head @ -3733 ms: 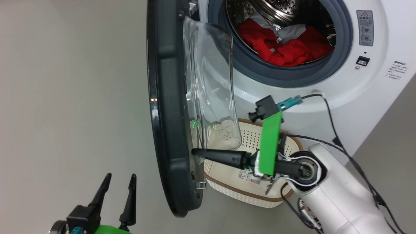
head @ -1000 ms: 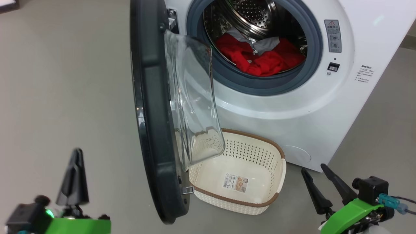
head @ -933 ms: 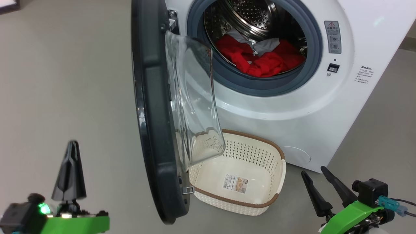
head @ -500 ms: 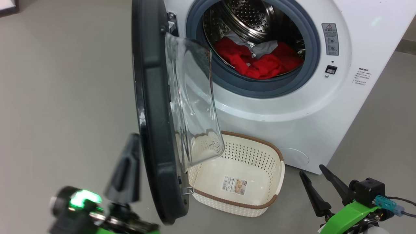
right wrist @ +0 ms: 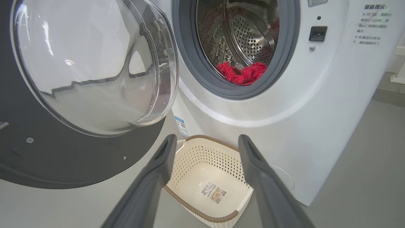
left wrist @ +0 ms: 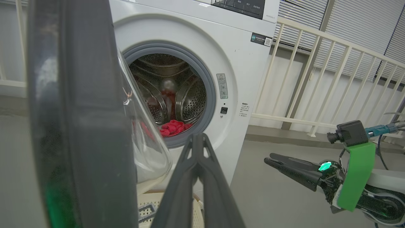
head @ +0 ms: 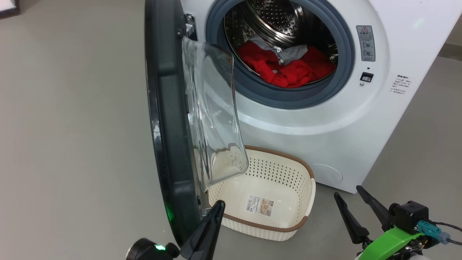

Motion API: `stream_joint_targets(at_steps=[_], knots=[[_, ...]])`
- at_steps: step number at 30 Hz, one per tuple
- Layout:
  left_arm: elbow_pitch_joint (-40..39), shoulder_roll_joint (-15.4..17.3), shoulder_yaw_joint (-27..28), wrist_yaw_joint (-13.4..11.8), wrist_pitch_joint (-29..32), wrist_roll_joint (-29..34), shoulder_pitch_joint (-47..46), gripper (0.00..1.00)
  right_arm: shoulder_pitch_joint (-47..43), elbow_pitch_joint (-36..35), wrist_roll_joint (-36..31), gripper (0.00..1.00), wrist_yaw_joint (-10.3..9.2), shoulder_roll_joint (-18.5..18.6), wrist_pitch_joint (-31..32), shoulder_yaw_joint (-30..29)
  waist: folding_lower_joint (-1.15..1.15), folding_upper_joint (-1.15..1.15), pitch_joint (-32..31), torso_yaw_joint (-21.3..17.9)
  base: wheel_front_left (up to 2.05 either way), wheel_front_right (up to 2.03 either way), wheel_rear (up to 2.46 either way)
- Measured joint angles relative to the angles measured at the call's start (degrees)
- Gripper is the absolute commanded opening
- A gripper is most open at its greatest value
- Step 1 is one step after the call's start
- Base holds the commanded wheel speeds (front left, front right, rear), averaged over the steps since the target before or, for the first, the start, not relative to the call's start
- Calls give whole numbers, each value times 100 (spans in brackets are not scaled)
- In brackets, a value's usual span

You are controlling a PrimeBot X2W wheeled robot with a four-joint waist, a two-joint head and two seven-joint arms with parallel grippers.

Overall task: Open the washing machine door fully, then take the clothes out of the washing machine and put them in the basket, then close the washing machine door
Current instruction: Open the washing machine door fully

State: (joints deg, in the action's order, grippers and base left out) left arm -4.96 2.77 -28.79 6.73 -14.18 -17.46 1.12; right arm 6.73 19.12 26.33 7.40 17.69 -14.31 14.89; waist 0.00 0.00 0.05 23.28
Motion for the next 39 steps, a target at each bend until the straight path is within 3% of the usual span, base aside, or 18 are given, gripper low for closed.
stream_joint_targets(at_steps=[8,20,31,39], knots=[[550,10,142,-200,57,-213,-37,0,0,-9,-107,100,0,-13,0,-37,0,0,15,18,0,0,0],[883,94,509,-304,48,-358,-171,0,0,-30,-109,100,0,-26,0,-42,0,0,93,112,0,0,0],[1328,452,1373,-604,40,-554,-400,0,16,-45,-109,100,0,-7,0,124,0,0,250,135,0,0,0],[1791,730,2025,-655,-11,-634,-713,0,73,-33,-109,100,0,29,0,194,0,0,385,112,0,0,0]])
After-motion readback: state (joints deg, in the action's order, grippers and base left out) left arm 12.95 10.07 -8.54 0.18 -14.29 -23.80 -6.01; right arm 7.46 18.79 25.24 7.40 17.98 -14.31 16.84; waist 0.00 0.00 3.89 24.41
